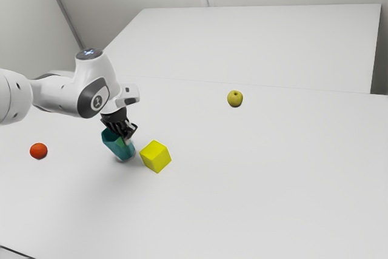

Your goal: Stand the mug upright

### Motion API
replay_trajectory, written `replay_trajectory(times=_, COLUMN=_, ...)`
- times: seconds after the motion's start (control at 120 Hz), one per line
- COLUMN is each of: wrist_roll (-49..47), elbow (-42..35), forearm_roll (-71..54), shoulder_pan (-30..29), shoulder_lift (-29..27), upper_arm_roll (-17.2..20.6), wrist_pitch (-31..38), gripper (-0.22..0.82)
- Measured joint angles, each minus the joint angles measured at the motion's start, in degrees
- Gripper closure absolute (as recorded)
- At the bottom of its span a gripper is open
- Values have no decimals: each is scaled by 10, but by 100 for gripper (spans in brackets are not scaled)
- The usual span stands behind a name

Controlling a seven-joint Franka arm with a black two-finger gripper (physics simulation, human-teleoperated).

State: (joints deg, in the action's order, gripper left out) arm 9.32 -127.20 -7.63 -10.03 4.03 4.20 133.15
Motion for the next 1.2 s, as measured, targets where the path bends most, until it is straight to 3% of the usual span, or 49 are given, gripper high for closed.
replay_trajectory(times=0.108, wrist_roll=-2, elbow=0, forearm_roll=1, shoulder_pan=-1, shoulder_lift=0, upper_arm_roll=0, wrist_pitch=1, gripper=72)
replay_trajectory(times=0.35, wrist_roll=-3, elbow=0, forearm_roll=3, shoulder_pan=1, shoulder_lift=-8, upper_arm_roll=0, wrist_pitch=3, gripper=46)
replay_trajectory(times=0.75, wrist_roll=-4, elbow=3, forearm_roll=4, shoulder_pan=9, shoulder_lift=-43, upper_arm_roll=0, wrist_pitch=2, gripper=15)
replay_trajectory(times=0.933, wrist_roll=-5, elbow=11, forearm_roll=8, shoulder_pan=18, shoulder_lift=-77, upper_arm_roll=-1, wrist_pitch=-25, gripper=7)
replay_trajectory(times=1.2, wrist_roll=-21, elbow=104, forearm_roll=28, shoulder_pan=43, shoulder_lift=-82, upper_arm_roll=0, wrist_pitch=-151, gripper=4)
